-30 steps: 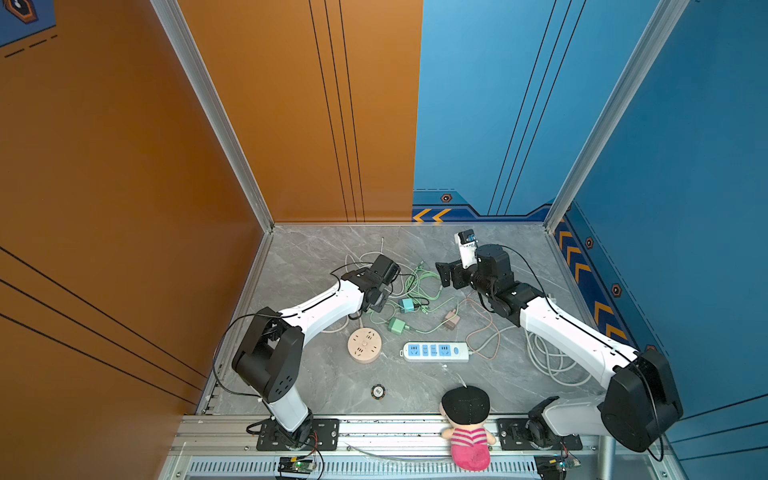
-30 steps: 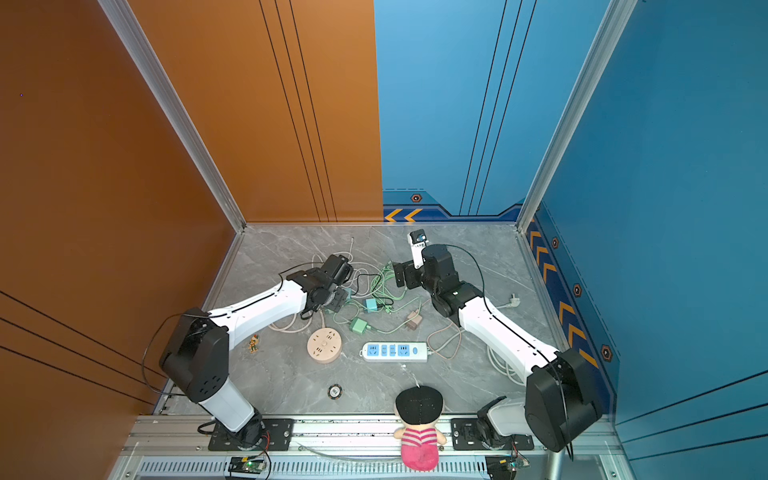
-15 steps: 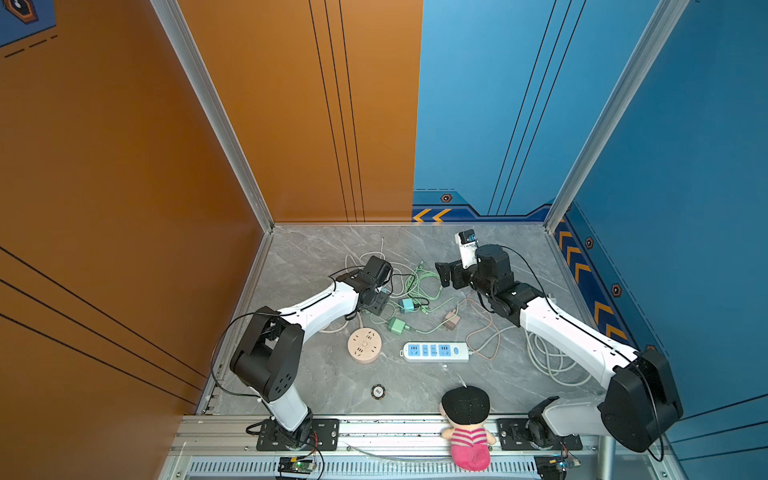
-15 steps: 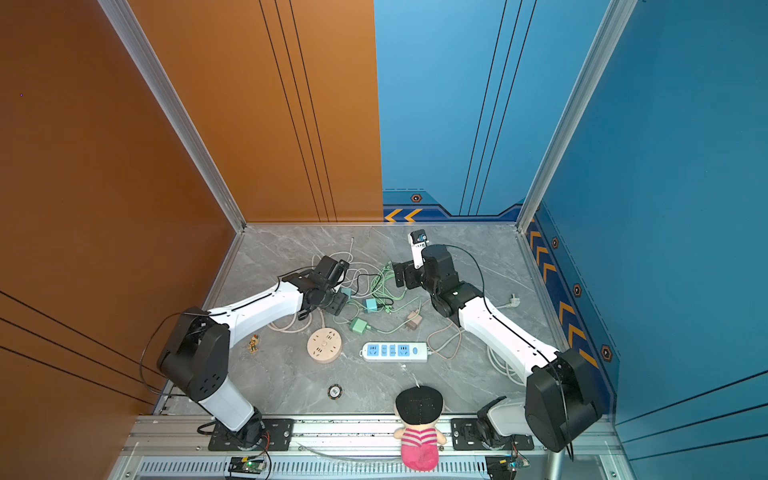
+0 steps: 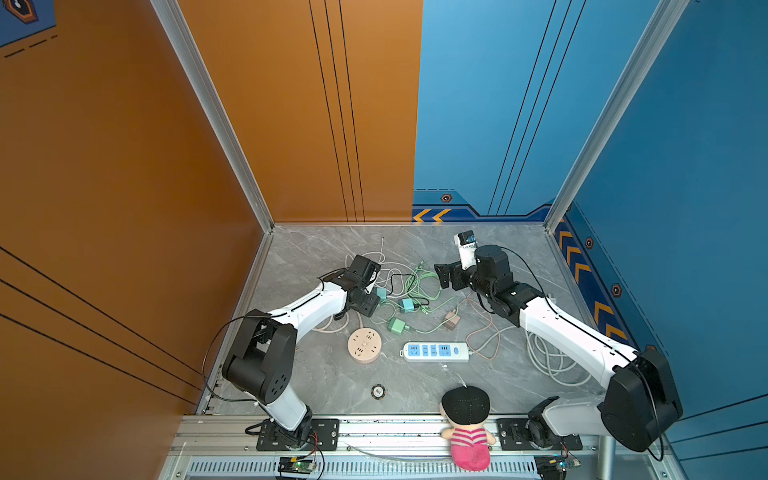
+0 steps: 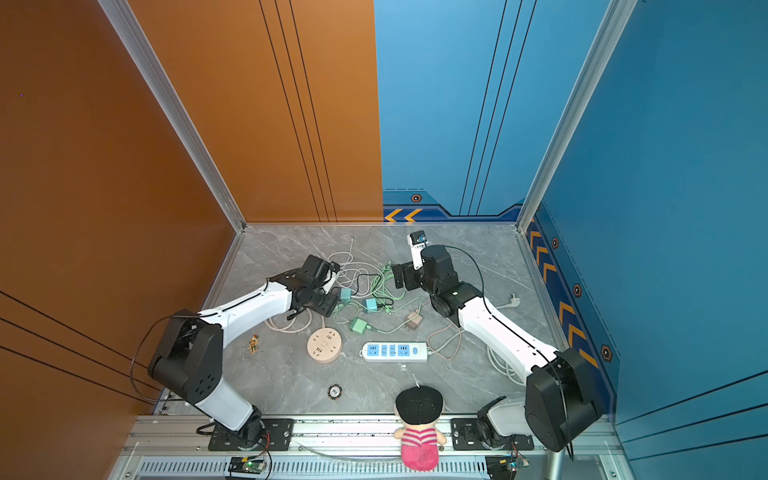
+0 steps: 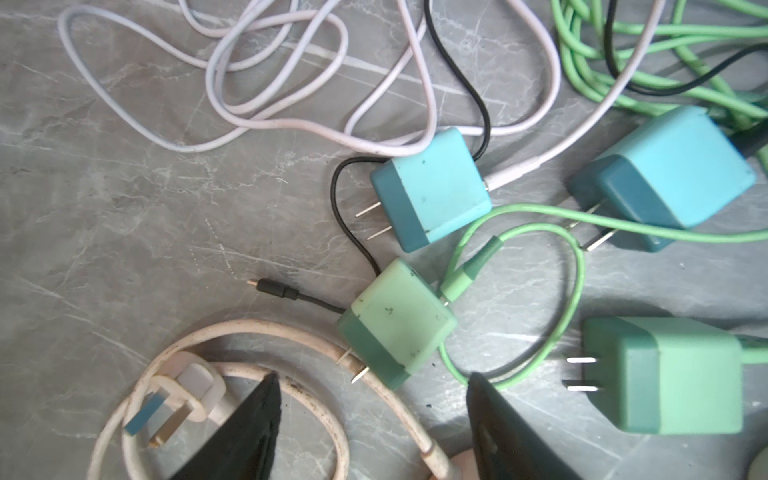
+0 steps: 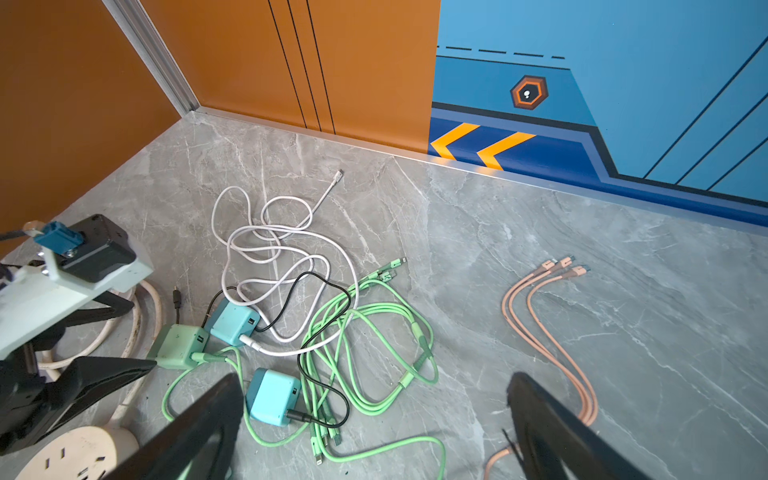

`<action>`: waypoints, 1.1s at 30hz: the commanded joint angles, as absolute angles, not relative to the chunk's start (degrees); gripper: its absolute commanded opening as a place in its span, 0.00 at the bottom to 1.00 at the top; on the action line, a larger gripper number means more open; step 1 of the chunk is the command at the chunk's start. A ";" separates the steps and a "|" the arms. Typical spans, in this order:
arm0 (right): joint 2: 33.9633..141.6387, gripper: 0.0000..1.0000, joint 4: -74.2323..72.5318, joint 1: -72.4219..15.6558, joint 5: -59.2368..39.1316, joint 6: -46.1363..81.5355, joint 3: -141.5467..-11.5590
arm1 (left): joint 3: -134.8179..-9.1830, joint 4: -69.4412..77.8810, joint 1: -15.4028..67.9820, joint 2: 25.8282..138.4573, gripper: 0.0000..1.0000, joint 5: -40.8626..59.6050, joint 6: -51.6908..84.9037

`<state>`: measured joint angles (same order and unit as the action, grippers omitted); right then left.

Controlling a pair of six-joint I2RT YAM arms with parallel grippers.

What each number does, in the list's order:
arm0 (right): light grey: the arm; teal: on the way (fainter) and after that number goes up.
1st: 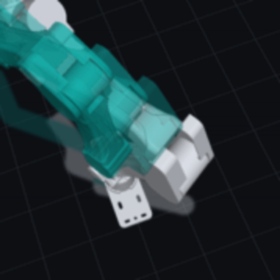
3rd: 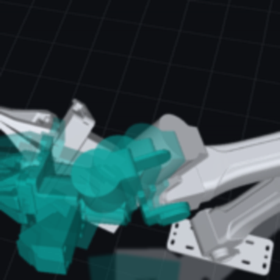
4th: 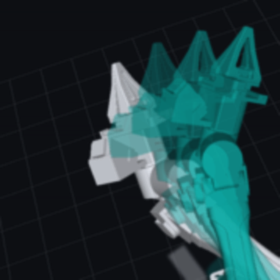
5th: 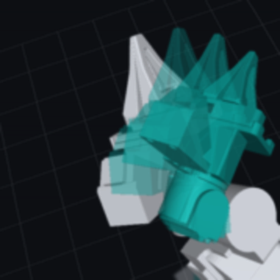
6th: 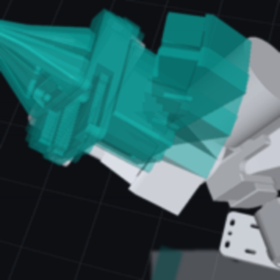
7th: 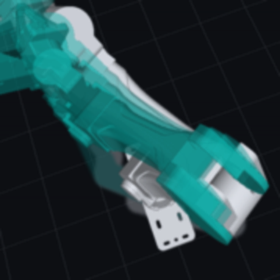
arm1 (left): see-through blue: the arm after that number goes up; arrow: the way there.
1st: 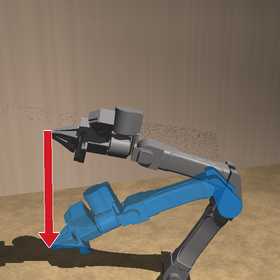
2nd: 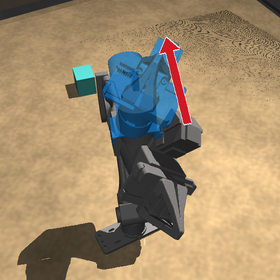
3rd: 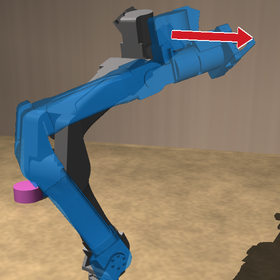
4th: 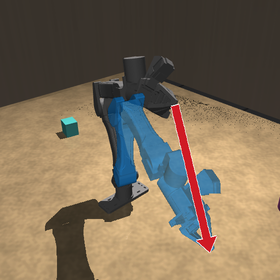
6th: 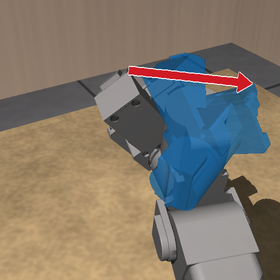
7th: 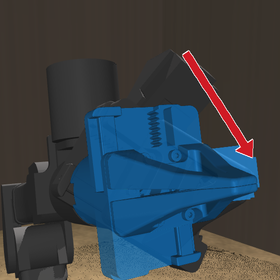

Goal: Insert the plug
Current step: 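Lower the left gripper onto the mint-green charger brick while the right gripper hovers nearby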

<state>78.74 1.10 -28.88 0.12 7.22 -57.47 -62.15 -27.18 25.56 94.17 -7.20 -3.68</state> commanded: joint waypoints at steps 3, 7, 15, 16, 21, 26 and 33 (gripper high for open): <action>80.58 1.00 1.91 -29.62 -1.20 10.30 -58.70 | -63.44 -27.33 25.84 97.80 0.71 -4.78 -4.26; 81.62 1.00 2.03 -30.01 -1.82 10.71 -59.15 | -63.03 -27.19 26.44 98.76 0.70 -5.27 -4.98; 84.32 1.00 2.72 -30.84 -2.51 11.12 -61.73 | -63.99 -25.16 26.62 101.69 0.63 -5.36 -5.78; 84.53 1.00 2.93 -31.02 -2.53 11.10 -61.99 | -64.08 -25.22 26.54 101.99 0.62 -5.10 -5.82; 85.40 1.00 3.12 -31.80 -2.32 11.09 -62.32 | -63.80 -25.22 26.46 101.16 0.62 -3.00 -6.61; 86.03 1.00 3.50 -32.29 -2.29 11.32 -62.51 | -64.37 -26.42 27.15 102.36 0.58 -3.64 -7.21; 86.11 1.00 3.96 -32.63 -2.09 11.18 -62.84 | -66.13 -28.52 28.29 102.86 0.49 -2.90 -7.38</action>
<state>85.95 2.50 -32.32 -1.56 10.59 -60.93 -64.45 -26.79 27.49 102.00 -5.39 -6.85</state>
